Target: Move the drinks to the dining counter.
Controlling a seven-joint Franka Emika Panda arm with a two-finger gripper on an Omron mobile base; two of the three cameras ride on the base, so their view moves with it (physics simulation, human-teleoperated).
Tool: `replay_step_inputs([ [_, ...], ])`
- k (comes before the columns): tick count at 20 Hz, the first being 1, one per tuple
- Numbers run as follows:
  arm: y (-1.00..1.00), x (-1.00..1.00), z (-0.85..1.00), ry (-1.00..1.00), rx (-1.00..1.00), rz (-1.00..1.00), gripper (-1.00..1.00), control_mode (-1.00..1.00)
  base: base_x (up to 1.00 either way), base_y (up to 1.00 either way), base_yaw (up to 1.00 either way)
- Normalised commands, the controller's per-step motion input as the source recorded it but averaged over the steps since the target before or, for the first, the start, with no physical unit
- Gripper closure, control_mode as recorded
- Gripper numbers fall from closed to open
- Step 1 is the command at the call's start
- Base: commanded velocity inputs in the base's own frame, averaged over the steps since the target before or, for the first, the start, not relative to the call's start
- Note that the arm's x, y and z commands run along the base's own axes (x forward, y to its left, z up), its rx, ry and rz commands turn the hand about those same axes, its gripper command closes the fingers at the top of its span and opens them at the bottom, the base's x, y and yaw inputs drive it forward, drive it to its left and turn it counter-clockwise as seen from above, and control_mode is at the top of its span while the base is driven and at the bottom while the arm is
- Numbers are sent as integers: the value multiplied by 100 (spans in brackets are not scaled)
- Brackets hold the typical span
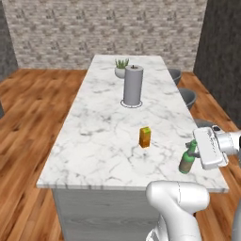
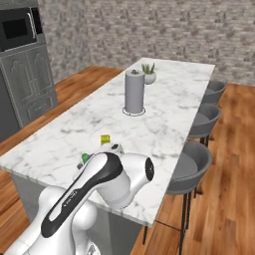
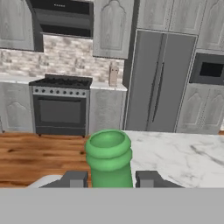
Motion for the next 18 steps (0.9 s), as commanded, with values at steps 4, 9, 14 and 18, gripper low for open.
replay_step_inputs([
  [4,0,4,0,0,0,0,100,-100,16,0,-2],
  [9,0,29,0,0,0,-5,100,-100,0,0,0],
  [14,0,40,-1,-3,0,-3,100,-100,0,0,0],
  [18,0,47,-14,-1,0,-3,100,-100,0,0,0],
])
